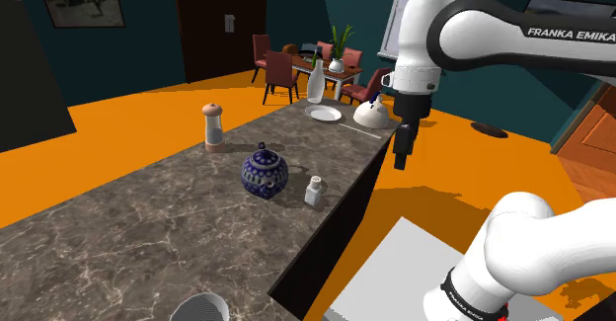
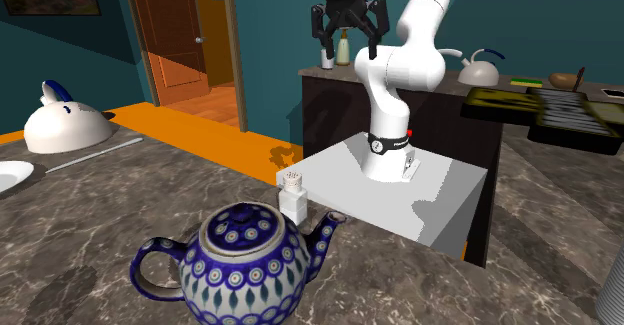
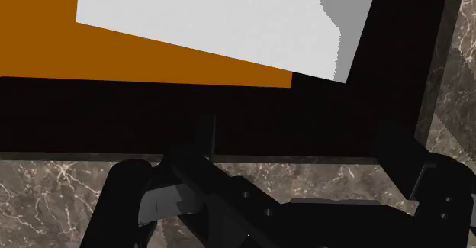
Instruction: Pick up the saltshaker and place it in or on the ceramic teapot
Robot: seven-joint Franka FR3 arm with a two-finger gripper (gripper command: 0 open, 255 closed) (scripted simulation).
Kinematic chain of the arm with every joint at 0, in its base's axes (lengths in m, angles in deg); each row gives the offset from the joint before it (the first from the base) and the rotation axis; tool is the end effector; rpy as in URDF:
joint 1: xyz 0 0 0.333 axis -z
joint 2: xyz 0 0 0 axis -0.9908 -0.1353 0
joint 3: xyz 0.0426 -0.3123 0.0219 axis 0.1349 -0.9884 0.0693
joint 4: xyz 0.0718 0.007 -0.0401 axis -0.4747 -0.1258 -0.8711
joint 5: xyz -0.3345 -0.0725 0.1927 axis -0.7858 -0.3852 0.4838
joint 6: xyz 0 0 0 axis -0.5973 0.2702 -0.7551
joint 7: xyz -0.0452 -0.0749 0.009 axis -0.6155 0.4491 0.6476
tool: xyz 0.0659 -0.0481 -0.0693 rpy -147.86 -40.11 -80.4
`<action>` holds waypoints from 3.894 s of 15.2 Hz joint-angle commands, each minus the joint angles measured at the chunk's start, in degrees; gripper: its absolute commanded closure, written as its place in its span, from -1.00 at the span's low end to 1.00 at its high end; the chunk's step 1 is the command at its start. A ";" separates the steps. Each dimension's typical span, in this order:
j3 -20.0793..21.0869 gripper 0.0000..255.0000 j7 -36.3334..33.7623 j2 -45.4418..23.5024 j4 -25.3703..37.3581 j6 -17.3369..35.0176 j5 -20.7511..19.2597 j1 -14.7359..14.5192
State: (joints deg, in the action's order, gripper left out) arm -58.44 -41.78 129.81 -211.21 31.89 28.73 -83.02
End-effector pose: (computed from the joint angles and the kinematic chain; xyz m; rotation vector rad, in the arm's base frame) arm 0.2938 0.0269 0.5411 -3.0620 -0.2854 0.3230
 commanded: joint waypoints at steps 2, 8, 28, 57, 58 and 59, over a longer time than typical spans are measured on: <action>0.12 -1.00 -0.05 -1.50 -0.34 2.13 0.21 0.00; 0.84 -1.00 -0.29 -11.80 -0.61 14.48 1.39 -0.04; 2.25 -1.00 -0.53 -43.31 8.67 41.05 3.37 -0.60; 2.24 1.00 -1.08 -40.46 10.74 36.15 3.26 -0.60; 2.22 1.00 -1.14 -40.09 11.14 35.38 3.23 -0.59; 2.21 1.00 -1.21 -39.74 11.56 34.61 3.21 -0.58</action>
State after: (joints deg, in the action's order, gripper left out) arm -56.21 -42.93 89.65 -200.16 67.46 31.98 -83.62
